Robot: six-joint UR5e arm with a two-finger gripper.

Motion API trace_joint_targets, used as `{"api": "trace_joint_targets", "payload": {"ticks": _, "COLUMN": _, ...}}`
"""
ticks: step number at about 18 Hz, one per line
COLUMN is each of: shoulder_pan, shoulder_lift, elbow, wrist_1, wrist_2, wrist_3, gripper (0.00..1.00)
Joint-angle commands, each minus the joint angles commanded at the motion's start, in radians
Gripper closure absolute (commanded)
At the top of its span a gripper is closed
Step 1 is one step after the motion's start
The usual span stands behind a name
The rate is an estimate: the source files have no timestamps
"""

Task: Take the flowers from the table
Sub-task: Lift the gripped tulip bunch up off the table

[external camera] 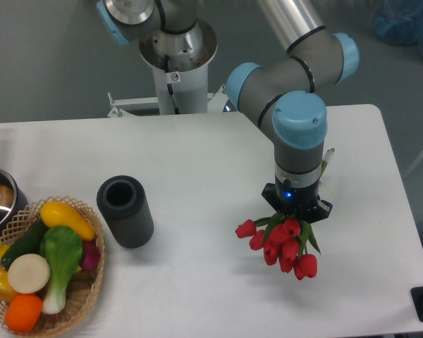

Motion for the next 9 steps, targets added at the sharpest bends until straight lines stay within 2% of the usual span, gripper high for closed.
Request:
{"api": "trace_joint_targets", "payload": {"ticks": 5, "shoulder_pan": 0.003, "shoulder_lift": 0.005, "elbow": 0.051, "wrist_1": -0.112, "wrist_2": 0.008, "wrist_3": 0.082, "gripper": 0.9}}
{"api": "trace_joint_targets", "payload": {"ticks": 9, "shoulder_pan": 0.003, "shoulder_lift": 0.005, "elbow": 0.054, "wrist_1": -0.118, "wrist_2": 0.011, "wrist_3": 0.082, "gripper": 0.9}}
